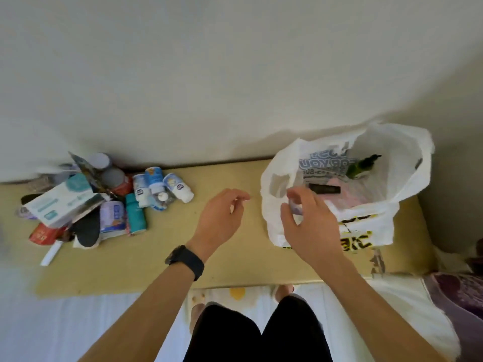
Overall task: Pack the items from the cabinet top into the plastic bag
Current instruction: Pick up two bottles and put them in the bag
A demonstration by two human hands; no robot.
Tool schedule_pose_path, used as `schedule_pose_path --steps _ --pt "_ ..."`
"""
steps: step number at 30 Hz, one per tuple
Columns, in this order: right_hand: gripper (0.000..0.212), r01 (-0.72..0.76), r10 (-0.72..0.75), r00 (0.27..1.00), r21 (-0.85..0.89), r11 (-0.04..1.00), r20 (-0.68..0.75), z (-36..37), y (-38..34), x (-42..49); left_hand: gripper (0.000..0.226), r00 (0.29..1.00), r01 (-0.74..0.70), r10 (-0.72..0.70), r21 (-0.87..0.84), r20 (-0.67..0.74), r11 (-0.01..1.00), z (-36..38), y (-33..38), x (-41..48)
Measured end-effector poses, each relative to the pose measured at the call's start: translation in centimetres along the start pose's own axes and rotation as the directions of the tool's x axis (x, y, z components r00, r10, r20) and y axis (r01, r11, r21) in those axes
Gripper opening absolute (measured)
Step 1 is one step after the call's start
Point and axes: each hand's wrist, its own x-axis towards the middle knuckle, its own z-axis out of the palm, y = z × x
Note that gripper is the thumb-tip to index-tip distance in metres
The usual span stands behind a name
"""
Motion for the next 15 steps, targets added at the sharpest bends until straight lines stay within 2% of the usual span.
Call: schedule_pose_path --steps 4,8,15 --pt "0.031 0.025 -0.034 0.974 0.043 0.999 0.226 8.5 -6.4 -2.4 0.028 0.99 0.124 -0.133 0.159 0.046 0.979 -5.9 -10.5 -3.5" --pt "0.033 0.07 -0.057 0.93 -0.022 0.997 0.364 18.2 -12.4 -4.0 0.033 0.963 0.186 -0.23 0.271 0.139 0.944 -11.2 -21.5 -6.5" --pt "0.036 -0.042 0.145 0.78 -0.181 0.983 0.609 31.9 -19.5 -5.5 0.04 0.915 0.183 -0.312 0.424 0.257 0.887 -16.9 -33.8 -12.7"
